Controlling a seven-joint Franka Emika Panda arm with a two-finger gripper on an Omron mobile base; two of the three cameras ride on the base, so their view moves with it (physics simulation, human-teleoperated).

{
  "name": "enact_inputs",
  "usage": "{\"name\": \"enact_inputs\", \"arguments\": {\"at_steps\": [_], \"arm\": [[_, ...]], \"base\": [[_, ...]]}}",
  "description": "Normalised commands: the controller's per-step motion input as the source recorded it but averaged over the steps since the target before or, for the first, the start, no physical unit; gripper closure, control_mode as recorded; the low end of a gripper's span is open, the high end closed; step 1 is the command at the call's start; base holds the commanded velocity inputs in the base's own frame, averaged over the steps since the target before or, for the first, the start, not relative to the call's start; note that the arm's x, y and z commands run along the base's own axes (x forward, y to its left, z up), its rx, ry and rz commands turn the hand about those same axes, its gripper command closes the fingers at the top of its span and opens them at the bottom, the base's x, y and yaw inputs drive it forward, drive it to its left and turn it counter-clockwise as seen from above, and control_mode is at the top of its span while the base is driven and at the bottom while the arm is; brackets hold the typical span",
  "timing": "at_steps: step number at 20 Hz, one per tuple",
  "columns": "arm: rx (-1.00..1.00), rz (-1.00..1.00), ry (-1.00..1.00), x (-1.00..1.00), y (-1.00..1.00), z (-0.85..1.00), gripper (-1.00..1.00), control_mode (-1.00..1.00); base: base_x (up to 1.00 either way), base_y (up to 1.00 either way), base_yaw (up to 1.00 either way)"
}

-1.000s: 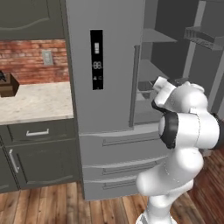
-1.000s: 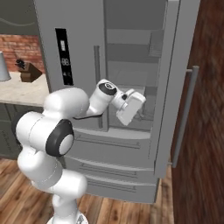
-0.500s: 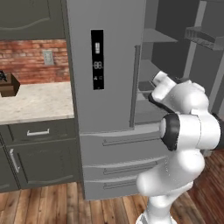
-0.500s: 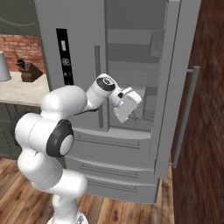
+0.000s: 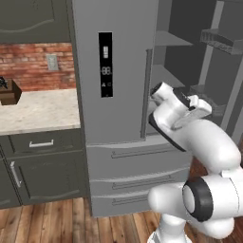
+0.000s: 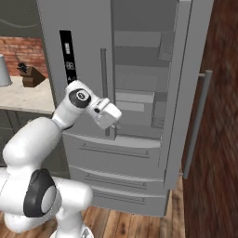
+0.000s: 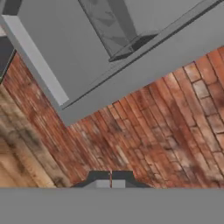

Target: Place one of the steaks on the plate and the other in the bowl. Then place the bowl in the fridge.

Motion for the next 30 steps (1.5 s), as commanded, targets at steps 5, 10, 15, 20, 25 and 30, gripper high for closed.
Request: {"name": "enact_inputs", "arguments": {"at_steps": [5, 10, 15, 20, 25, 30], "arm": [[0.06, 0.28, -0.28, -0.19, 0.34, 0.15, 1.0, -1.0], [0.12, 0.37, -0.29, -0.28, 0.17, 0.19, 1.0, -1.0], [0.16, 0.31, -0.19, -0.3, 0.19, 0.24, 1.0, -1.0], [0.13, 0.31, -0.07, -0.34, 0.4, 0.21, 1.0, -1.0], [0.08, 0.27, -0.06, -0.25, 0.5, 0.19, 1.0, -1.0], [0.05, 0.23, 0.0, -0.2, 0.44, 0.0, 1.0, -1.0]], "base": [[0.0, 0.0, 0.0], [0.0, 0.0, 0.0], [0.0, 0.0, 0.0], [0.0, 0.0, 0.0], [0.0, 0.0, 0.0], [0.0, 0.0, 0.0]]}}
